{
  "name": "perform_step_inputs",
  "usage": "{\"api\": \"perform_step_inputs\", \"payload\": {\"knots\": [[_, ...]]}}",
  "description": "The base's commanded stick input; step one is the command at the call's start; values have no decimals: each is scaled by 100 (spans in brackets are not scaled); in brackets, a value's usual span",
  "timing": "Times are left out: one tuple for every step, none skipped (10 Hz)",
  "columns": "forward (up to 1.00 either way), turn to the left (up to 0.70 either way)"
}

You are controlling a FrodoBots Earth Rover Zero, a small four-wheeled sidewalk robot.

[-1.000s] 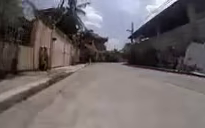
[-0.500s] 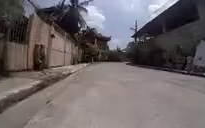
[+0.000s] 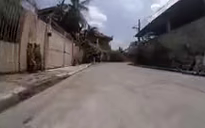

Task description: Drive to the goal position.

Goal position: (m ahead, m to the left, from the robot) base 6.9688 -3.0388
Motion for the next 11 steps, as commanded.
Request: {"api": "perform_step_inputs", "payload": {"knots": [[100, 0], [100, 0], [100, 0], [100, 0], [100, -7], [100, -22], [100, -37], [100, -39], [100, -39], [100, -37], [100, -35]]}}
